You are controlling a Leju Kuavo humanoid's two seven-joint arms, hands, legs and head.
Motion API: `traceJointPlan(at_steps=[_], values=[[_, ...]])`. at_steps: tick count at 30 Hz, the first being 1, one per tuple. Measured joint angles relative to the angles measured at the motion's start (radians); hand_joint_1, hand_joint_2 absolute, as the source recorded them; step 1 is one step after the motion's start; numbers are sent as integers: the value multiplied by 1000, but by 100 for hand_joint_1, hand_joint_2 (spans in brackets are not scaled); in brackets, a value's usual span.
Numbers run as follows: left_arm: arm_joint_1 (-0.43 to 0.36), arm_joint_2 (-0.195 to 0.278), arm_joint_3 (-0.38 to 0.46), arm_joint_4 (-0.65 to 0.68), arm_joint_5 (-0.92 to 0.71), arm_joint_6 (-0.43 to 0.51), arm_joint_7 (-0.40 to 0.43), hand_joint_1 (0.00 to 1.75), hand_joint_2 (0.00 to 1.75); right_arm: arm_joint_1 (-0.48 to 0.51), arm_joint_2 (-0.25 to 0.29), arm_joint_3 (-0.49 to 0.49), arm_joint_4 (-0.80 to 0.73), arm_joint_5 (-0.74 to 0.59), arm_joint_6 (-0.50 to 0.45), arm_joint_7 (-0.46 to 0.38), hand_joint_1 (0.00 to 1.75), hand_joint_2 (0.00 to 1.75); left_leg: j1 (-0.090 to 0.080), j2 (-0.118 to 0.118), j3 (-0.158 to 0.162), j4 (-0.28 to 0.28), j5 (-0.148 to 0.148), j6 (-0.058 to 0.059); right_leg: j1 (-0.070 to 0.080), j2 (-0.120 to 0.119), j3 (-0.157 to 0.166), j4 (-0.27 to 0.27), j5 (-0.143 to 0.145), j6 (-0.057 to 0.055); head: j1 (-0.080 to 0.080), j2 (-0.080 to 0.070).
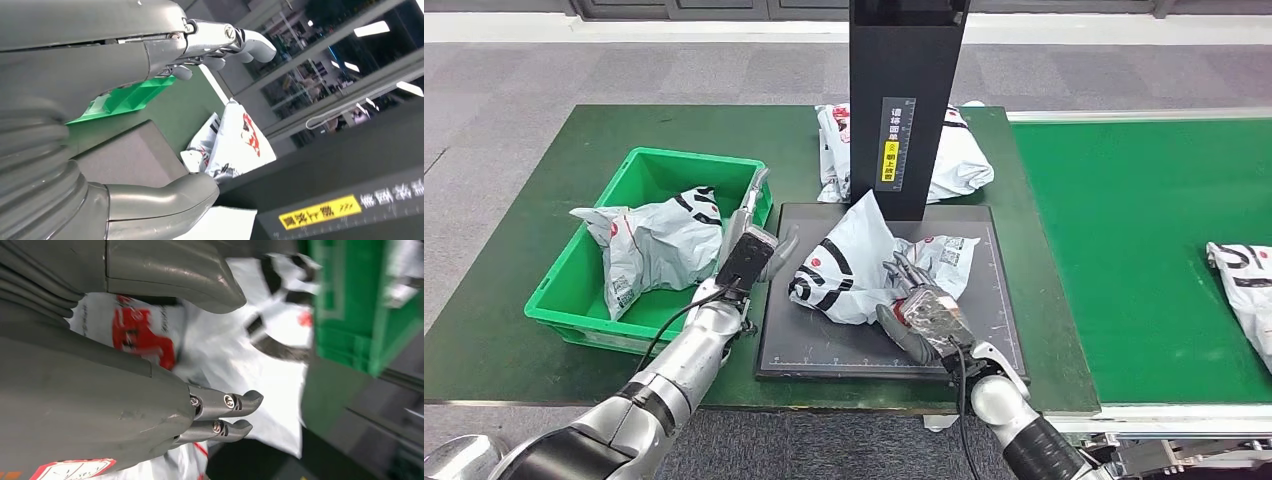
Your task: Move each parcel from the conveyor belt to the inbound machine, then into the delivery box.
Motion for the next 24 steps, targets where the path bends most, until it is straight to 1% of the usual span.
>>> traceJointPlan(at_steps=[4, 9, 12, 17, 18, 21, 22, 24], values=[[-2, -5, -35, 6, -87, -50, 43, 0, 175, -11, 4, -68, -15, -80, -56, -27, 0, 0, -1, 0, 0, 0, 0, 0, 0, 0, 0, 0, 0, 0, 0, 0], [-13, -31, -101, 33, -189, -88, 96, 0, 175, -50, 11, -171, 11, -152, -131, -54, 0, 0, -1, 0, 0, 1, 0, 0, -1, 0, 0, 0, 0, 0, 0, 0], [-18, -45, -140, 56, -232, -111, 137, 0, 175, -64, 13, -232, 42, -174, -173, -77, 0, 0, -1, 0, 0, 1, 0, 0, -1, 0, 0, 0, 0, 0, 0, 0], [-18, -62, -196, 101, -299, -124, 199, 0, 175, -87, 9, -302, 111, -201, -195, -86, 0, 0, -1, 0, 0, 1, 0, 0, -1, 0, 0, 0, 0, 0, 0, 0], [-18, -65, -207, 109, -315, -122, 207, 11, 175, -90, 7, -312, 125, -207, -195, -86, 0, 0, -1, 0, 0, 1, 0, 0, -1, 0, 0, 0, 0, 0, 0, 0], [-18, -75, -249, 135, -388, -124, 238, 142, 175, -104, 4, -333, 165, -225, -192, -86, 0, 0, -1, 0, 0, 1, 0, 0, -1, 0, 0, 0, 0, 0, 0, 0], [-18, -78, -268, 143, -423, -129, 253, 175, 175, -110, 4, -338, 177, -231, -189, -85, 0, 0, -1, 0, 0, 1, 0, 0, -1, 0, 0, 0, 0, 0, 0, 0], [-18, -81, -312, 159, -493, -137, 283, 175, 175, -120, 4, -346, 200, -243, -180, -83, 0, 0, -1, 0, 0, 1, 0, 0, -1, 0, 0, 0, 0, 0, 0, 0]])
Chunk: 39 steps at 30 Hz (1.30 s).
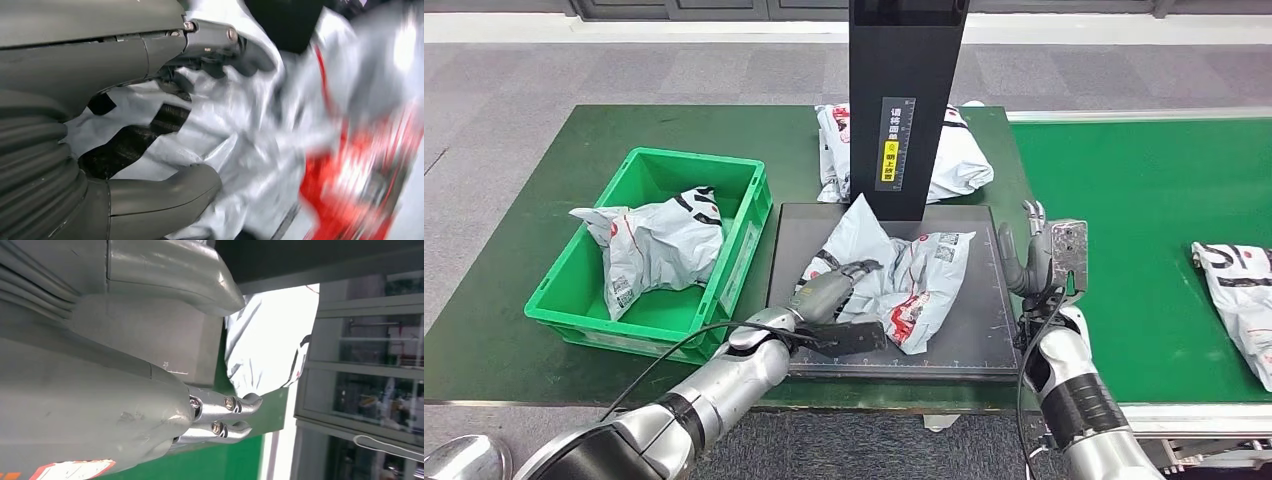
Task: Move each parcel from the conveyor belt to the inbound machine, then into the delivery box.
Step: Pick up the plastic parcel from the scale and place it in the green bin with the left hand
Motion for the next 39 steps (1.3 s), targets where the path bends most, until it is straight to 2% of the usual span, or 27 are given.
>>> traceJointPlan(at_steps=[5, 11, 17, 21, 26, 29, 32, 35, 37, 39], values=[[-3, -4, -80, 25, -67, 0, 32, 175, 175, -15, 0, -10, 37, -10, 5, 3, 0, 0, 0, 0, 0, 0, 0, 0, 0, 0, 0, 0, 0, 0, 0, 0], [-4, -5, -110, 38, -73, 45, 24, 175, 175, -19, 0, -11, 67, 3, 10, 16, 0, 0, 0, 0, 0, 0, 0, 0, 0, 0, 1, 0, 0, 0, 0, 0], [-8, -1, -70, 30, 1, 242, -41, 175, 175, -19, 3, -11, 90, 60, 46, 36, 0, 0, 0, 0, 0, 0, 0, 0, 0, 0, 0, 0, 0, 0, 0, 0], [-34, 21, 24, -17, 42, 380, -91, 175, 175, -20, 12, -11, 100, 51, 88, 51, 0, 0, 0, 0, 0, 0, 0, 0, 0, 0, 0, 0, 0, 0, 0, 0], [-67, 51, 124, -80, 24, 445, -107, 175, 175, -20, 19, -11, 104, 34, 123, 55, 0, 0, 0, -1, 0, 0, 1, 0, 0, 0, 1, 0, 0, 0, 0, 0], [-64, 69, 222, -143, -151, 483, -89, 175, 175, -16, 19, -11, 101, 30, 139, 60, 0, 0, 0, 0, 0, 0, 1, 0, 0, 0, 0, 0, 0, 0, 0, 0], [-60, 95, 381, -227, -353, 490, -107, 175, 175, 2, 20, -11, 79, 33, 154, 77, 0, 0, 0, 1, 0, 0, 1, 0, 0, 1, 0, 0, 0, 0, 0, 0], [-52, 117, 547, -301, -483, 492, -120, 175, 175, 20, 20, -11, 56, 29, 177, 98, 0, 0, 1, 2, 0, -1, 1, 0, 0, 1, -1, 0, 0, 0, 0, 0], [-49, 131, 635, -337, -574, 492, -70, 175, 175, 24, 20, -12, 48, 22, 195, 108, 0, 0, 1, 2, 0, -1, 1, 0, 1, 1, -1, 0, 0, 0, 0, 0], [-58, 155, 697, -333, -657, 491, 33, 175, 175, 23, 20, -12, 44, 17, 207, 115, 0, 0, 1, 2, 0, -1, 1, -1, 1, 1, -1, 0, 0, -1, 0, 0]])
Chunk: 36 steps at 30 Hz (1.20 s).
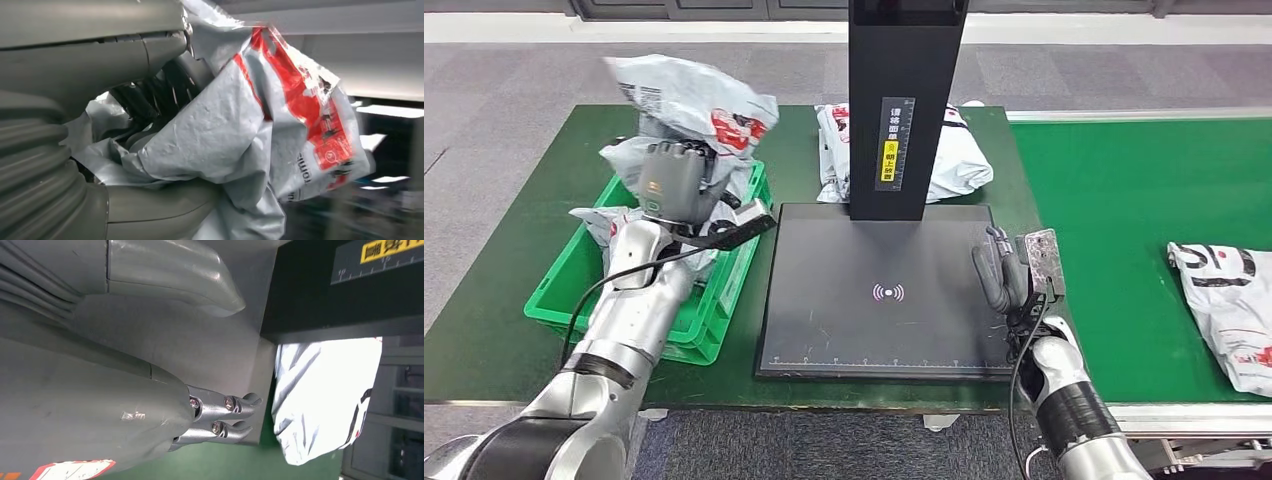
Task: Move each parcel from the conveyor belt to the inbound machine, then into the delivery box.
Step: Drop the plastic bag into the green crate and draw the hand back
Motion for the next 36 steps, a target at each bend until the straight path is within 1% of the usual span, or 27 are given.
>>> traceJointPlan(at_steps=[2, 3, 6, 9, 10, 13, 14, 15, 17, 20, 22, 26, 30, 34, 36], values=[[-15, 32, 37, 38, -54, 0, 107, 175, 175, 0, 0, 0, -5, -3, 9, 7, 0, 0, 0, 1, 0, 0, 0, -1, 0, 1, 0, 0, 0, 0, 0, 0], [-20, 47, 50, 56, -66, 0, 141, 175, 175, 0, 0, 0, -8, -3, 12, 8, 0, 0, 0, 2, 0, 0, 0, -1, 0, 1, 0, 0, 1, -1, 0, 0], [-39, 81, 69, 114, -78, -6, 196, 175, 175, 0, -1, 0, -13, -4, 15, 12, 0, 0, 0, 1, 0, 0, 1, -1, 0, 1, -1, 0, 1, -1, 0, 0], [-66, 105, 74, 199, -83, -66, 268, 175, 175, -1, -2, -1, -19, -3, 17, 24, 0, 0, 0, -1, 0, 0, 1, -1, 0, 0, 0, 0, 1, -1, 0, 0], [-70, 112, 75, 223, -84, -93, 285, 144, 175, -1, -2, -1, -21, -3, 19, 27, 0, 0, 0, -1, 0, 0, 1, -1, 0, 0, 0, 0, 1, -1, 0, 0], [-77, 124, 75, 271, -84, -131, 304, 13, 175, -1, -4, -1, -23, -3, 24, 32, 0, 0, 0, 0, 0, 0, 1, 0, 0, 0, 0, 0, 1, -1, 0, 0], [-81, 127, 75, 285, -86, -138, 308, 0, 175, -1, -4, -1, -23, -3, 25, 33, 0, 0, 0, 0, 0, 1, 1, 0, 0, 0, 0, 0, 1, -1, 0, 0], [-87, 129, 75, 299, -90, -149, 312, 0, 175, -1, -5, -1, -23, -3, 27, 35, 0, 0, 0, 0, 0, 1, 1, 0, 0, 0, 0, 0, 1, -1, 0, 0], [-96, 134, 74, 328, -102, -203, 308, 0, 175, -1, -5, -2, -26, -3, 35, 42, 0, 0, 0, 0, 0, 1, 0, 0, 0, 0, 0, 0, 1, -1, 0, 0], [-100, 135, 69, 356, -100, -325, 263, 0, 175, 1, -6, -2, -36, -9, 61, 57, 0, 0, 0, 0, 0, 1, 0, 0, 0, 0, 0, 0, 1, -1, 0, 0], [-100, 135, 67, 369, -87, -372, 243, 0, 175, 8, -8, -5, -47, -12, 71, 63, 0, 0, 0, 0, 0, 0, 0, 0, 0, 0, 0, 0, 1, -1, 0, 0], [-100, 134, 66, 381, -72, -388, 237, 0, 175, 27, -9, -10, -70, -12, 77, 66, 0, 0, 0, 1, 0, 0, 0, 0, 0, 0, 0, 0, 1, -1, 0, 0], [-99, 134, 64, 386, -47, -372, 232, 0, 175, 48, -10, -14, -97, 2, 81, 83, 0, 0, 0, 1, 1, 0, 0, 0, 0, 0, 0, 0, 1, -1, 0, 0], [-98, 133, 64, 385, 34, -317, 195, 0, 0, 106, -9, -19, -158, 34, 77, 107, 0, 0, 0, 0, 0, 0, 0, 0, 0, 0, 0, 0, 1, -1, 0, 0], [-96, 132, 67, 381, 99, -276, 142, 0, 0, 133, -8, -22, -189, 49, 75, 116, 0, 0, 0, 0, 0, 0, 0, 0, 0, 0, -1, 0, 1, -1, 0, 0]])
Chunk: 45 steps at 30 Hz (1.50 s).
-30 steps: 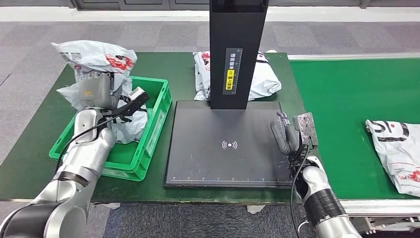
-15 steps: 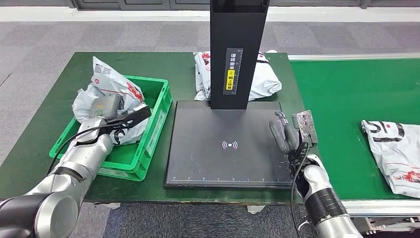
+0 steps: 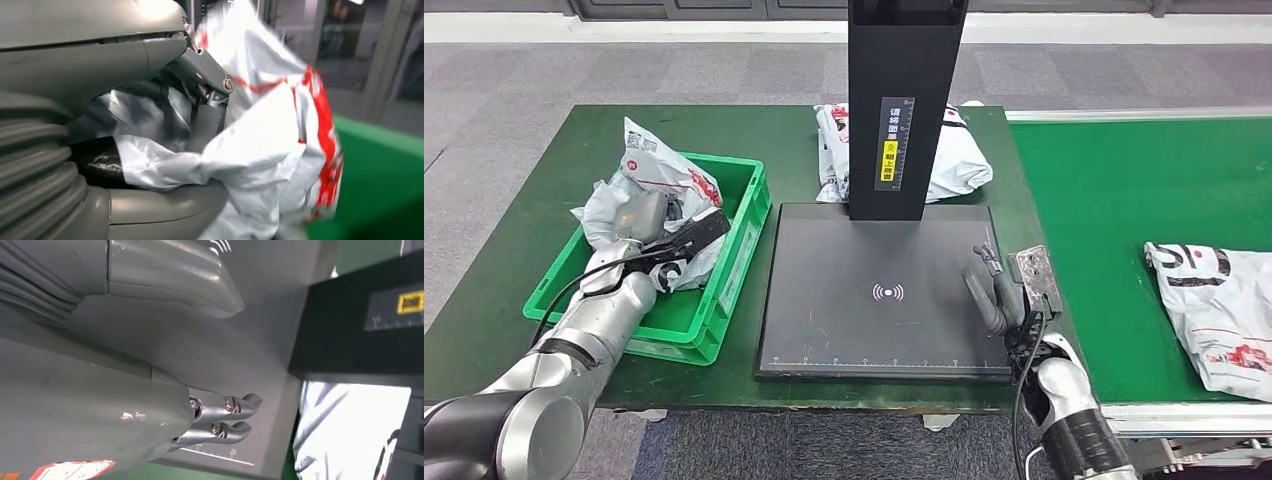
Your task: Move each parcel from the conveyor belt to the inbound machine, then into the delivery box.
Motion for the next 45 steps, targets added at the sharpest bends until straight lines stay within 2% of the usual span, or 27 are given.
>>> traceJointPlan(at_steps=[3, 7, 14, 21, 25, 29, 35, 39, 45], values=[[3, -5, 20, -18, 126, 57, -96, 0, 0, 27, 0, -9, -35, 16, 0, 8, 0, 0, 0, 0, 0, 0, 0, 0, 0, 0, 0, 0, 0, 0, 0, 0], [3, -10, 62, -46, 273, 76, -166, 0, 0, 39, 0, -12, -50, 26, 3, 12, 0, 0, 0, 1, 0, 0, 0, 0, 0, 1, 0, 0, 0, 0, 0, 0], [20, -20, 136, -116, 612, 3, -366, 0, 0, 18, 4, -12, -38, 35, -24, -26, 0, 0, 0, 1, 0, 0, 0, 0, 0, 1, 0, 0, 0, 0, 0, 0], [40, -32, 139, -152, 724, -100, -377, 0, 0, -19, 2, -12, 12, 39, -28, -41, 0, 0, 0, 1, 0, 0, 0, 0, 0, 1, 0, 0, 0, 0, 0, 0], [46, -47, 132, -159, 790, -200, -375, 0, 0, -36, -5, -12, 41, 64, -69, -51, 0, 0, 0, 1, 0, 0, 0, 0, 0, 1, 0, 0, 0, 0, 0, 0], [72, -89, 89, -193, 872, -322, -370, 0, 0, -68, -15, -13, 90, 177, -192, -29, 0, 175, -1, -1, 0, 0, 0, 0, -1, 0, 0, 0, 0, 0, 0, 0], [123, -169, -46, -251, 958, -376, -337, 0, 0, -160, -37, -23, 230, 443, -411, 19, 0, 175, -1, -1, -1, 1, 0, 0, -1, 0, 0, 0, 1, 1, 0, 0], [141, -200, -136, -272, 990, -376, -326, 0, 175, -204, -52, -47, 317, 512, -443, 38, 0, 175, -1, -1, -1, 1, 0, 0, -2, 0, 0, 0, 1, 1, 0, 0], [175, -224, -244, -288, 1006, -368, -335, 0, 175, -207, -81, -90, 378, 601, -498, 103, 0, 175, -1, -3, -1, 1, 0, 1, -1, -1, -1, -1, 0, 1, 0, 0]])
